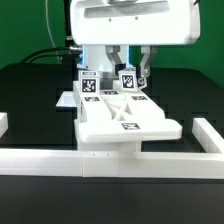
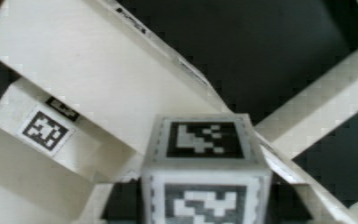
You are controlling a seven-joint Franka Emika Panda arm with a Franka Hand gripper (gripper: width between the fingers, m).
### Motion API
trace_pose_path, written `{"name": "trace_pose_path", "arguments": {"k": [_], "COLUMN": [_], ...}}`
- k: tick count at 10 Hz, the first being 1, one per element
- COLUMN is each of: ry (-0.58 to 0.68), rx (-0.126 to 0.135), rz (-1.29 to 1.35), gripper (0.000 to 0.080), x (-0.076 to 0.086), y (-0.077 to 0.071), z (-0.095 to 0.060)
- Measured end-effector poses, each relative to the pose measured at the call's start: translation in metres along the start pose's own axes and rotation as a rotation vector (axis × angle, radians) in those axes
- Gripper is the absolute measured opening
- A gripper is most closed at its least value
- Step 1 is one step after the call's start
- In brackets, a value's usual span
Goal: Assemble chair
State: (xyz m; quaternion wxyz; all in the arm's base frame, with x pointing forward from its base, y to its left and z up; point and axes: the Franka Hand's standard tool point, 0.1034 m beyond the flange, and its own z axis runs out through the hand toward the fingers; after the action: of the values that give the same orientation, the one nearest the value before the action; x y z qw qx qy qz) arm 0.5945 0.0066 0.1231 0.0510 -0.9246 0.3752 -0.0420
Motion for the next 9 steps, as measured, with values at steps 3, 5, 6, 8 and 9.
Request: {"name": "trace_pose_path", "arguments": {"k": [3, 5, 6, 8, 9], "ry": [-0.004, -0.005, -0.005, -0.006, -0.007], "rx": [0.002, 0.0, -0.006, -0.005, -0.005], "rz": [0.091, -0.088, -0.234, -0.408, -0.471], "gripper": [0.0282, 0.0508, 0.0623, 0.0642, 0.0649], "x": [-0.0004, -0.0027, -0.006, -0.0059, -0.0058], "y": [-0.001, -0.0022, -0.0046, -0.0045, -0.0043], "z": [0.0003, 0.0012, 0.0026, 0.0029, 0.0029]}}
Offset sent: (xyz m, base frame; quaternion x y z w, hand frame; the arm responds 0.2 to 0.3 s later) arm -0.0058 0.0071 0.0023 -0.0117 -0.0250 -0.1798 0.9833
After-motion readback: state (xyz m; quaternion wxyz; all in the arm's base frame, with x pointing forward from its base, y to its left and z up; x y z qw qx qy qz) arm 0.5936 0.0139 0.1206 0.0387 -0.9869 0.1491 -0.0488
